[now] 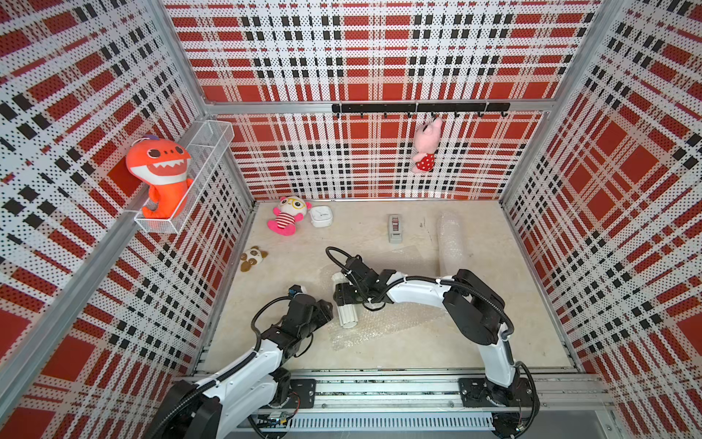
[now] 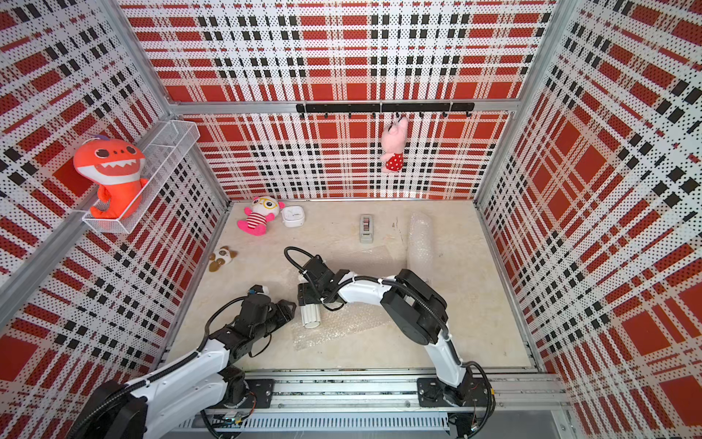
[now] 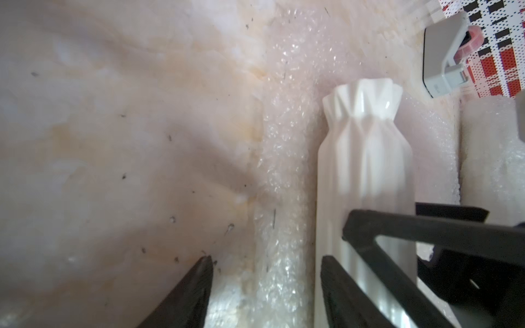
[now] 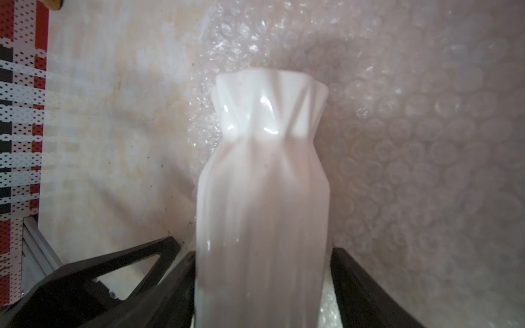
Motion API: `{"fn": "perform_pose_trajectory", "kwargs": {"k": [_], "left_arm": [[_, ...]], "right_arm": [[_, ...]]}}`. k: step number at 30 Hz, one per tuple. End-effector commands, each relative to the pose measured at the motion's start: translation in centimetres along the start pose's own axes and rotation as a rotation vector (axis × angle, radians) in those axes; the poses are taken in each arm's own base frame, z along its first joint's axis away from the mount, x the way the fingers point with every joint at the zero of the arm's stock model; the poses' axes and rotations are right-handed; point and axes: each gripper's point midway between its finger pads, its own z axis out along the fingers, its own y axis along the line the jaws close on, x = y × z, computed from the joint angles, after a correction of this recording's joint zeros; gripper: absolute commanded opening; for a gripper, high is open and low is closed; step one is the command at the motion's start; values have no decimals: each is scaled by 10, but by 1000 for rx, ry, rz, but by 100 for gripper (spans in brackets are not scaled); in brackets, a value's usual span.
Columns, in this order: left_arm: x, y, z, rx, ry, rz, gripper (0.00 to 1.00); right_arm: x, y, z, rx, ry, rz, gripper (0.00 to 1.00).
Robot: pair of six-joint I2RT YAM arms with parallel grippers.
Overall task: Wrap vases in bubble wrap
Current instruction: Place the vase in bubble wrap.
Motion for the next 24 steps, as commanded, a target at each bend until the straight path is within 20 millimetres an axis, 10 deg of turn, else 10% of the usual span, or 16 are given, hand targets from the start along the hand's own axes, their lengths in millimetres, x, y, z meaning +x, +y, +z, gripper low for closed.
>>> {"fn": "perform_pose_trajectory", "kwargs": {"k": [1,24], "left_arm": [[6,2,4,-1,11,9,61],[25,-4,14,61,61,-47,16]], "right_arm": [[-14,12,-21,-43,-60,1,78],[7,-4,-30,-39,-28,-72,46]]}}
